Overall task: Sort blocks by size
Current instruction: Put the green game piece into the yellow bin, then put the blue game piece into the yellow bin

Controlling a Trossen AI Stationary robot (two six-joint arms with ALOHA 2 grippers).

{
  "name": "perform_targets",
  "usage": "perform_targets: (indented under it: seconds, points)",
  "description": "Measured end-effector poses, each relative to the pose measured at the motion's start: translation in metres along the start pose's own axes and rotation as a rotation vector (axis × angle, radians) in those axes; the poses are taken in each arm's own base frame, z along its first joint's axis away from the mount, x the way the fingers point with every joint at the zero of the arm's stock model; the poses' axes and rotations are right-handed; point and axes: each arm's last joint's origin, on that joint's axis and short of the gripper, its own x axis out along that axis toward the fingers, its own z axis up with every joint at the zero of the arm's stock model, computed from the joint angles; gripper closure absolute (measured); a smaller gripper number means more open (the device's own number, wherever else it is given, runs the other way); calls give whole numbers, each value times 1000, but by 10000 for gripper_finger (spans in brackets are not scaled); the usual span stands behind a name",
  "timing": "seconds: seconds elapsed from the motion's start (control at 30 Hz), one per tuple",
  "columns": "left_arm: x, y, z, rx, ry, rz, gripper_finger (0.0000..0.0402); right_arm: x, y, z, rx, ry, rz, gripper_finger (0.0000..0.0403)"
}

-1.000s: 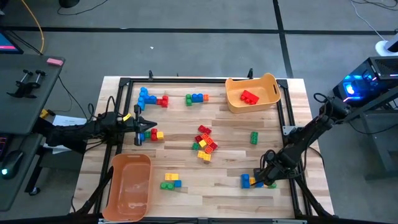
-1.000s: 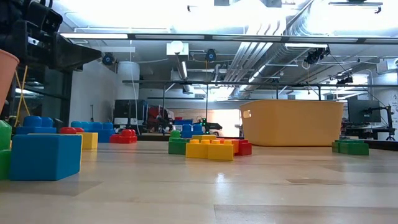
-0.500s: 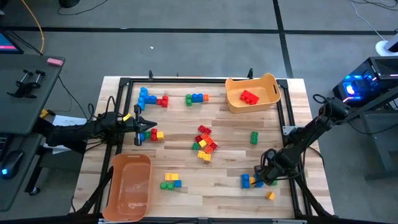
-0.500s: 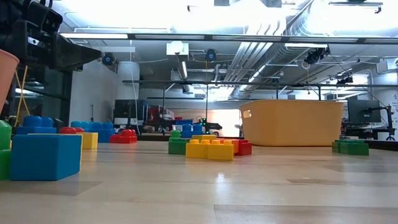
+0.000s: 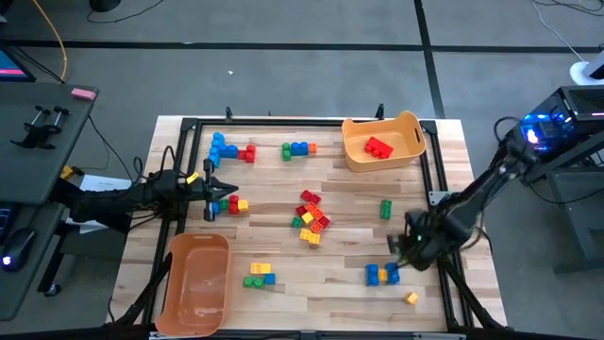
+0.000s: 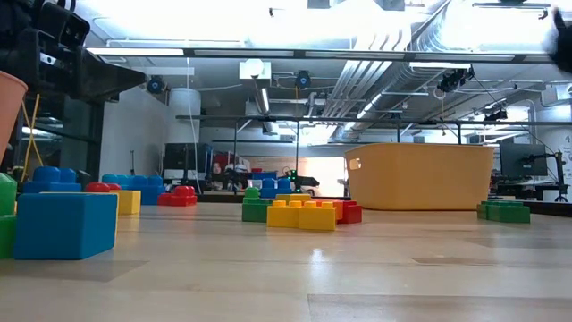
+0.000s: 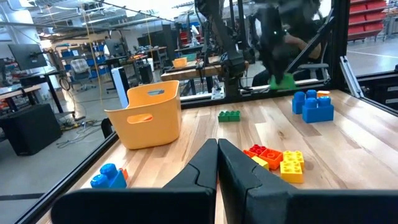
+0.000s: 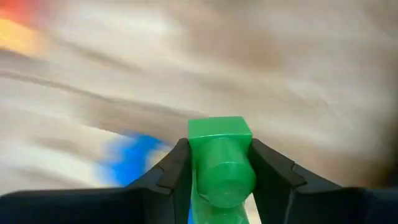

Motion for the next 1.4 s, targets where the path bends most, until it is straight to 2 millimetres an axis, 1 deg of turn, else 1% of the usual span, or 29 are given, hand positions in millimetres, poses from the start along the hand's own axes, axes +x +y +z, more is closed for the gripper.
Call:
perform_targets:
  seconds: [0.07,0.1,0.17,0.23,0.3,0.4,0.53,0.63,0.7,0.77,0.87,0.97,1.07,1.13,1.2,1.27,1.33,1.4]
  points:
    - [0,0,0,0,0,0,401,-22,9,17,1,-154,179,281]
    - [0,0,0,0,0,0,401,-31,12,27,10,-229,236,281]
    - [0,0,0,0,0,-1,401,-44,13,51,19,-366,274,281]
    - [0,0,0,0,0,0,401,-51,12,77,20,-494,248,281]
    - [0,0,0,0,0,0,401,-54,10,103,28,-603,190,281]
    - [0,0,0,0,0,-1,401,-57,8,140,46,-713,94,281]
    - [0,0,0,0,0,0,401,-59,12,185,-2,-770,49,281]
    - [0,0,0,0,0,0,401,-55,15,210,-27,-764,49,279]
    - [0,0,0,0,0,0,401,-52,16,222,-66,-771,26,260]
    - [0,0,0,0,0,0,401,-49,17,230,-95,-774,5,231]
    - [0,0,0,0,0,0,401,-47,17,238,-117,-769,5,186]
    - [0,0,0,0,0,0,401,-47,17,241,-127,-763,16,154]
    - [0,0,0,0,0,0,401,-51,18,240,-163,-747,69,139]
    - [0,0,0,0,0,0,401,-58,22,236,-242,-687,173,137]
    - [0,0,0,0,0,0,401,-66,28,225,-339,-595,317,137]
    - [0,0,0,0,0,0,401,-67,32,209,-396,-467,414,138]
    - [0,0,0,0,0,0,401,-61,34,185,-398,-305,410,138]
    - [0,0,0,0,0,-1,401,-53,31,157,-403,-140,325,138]
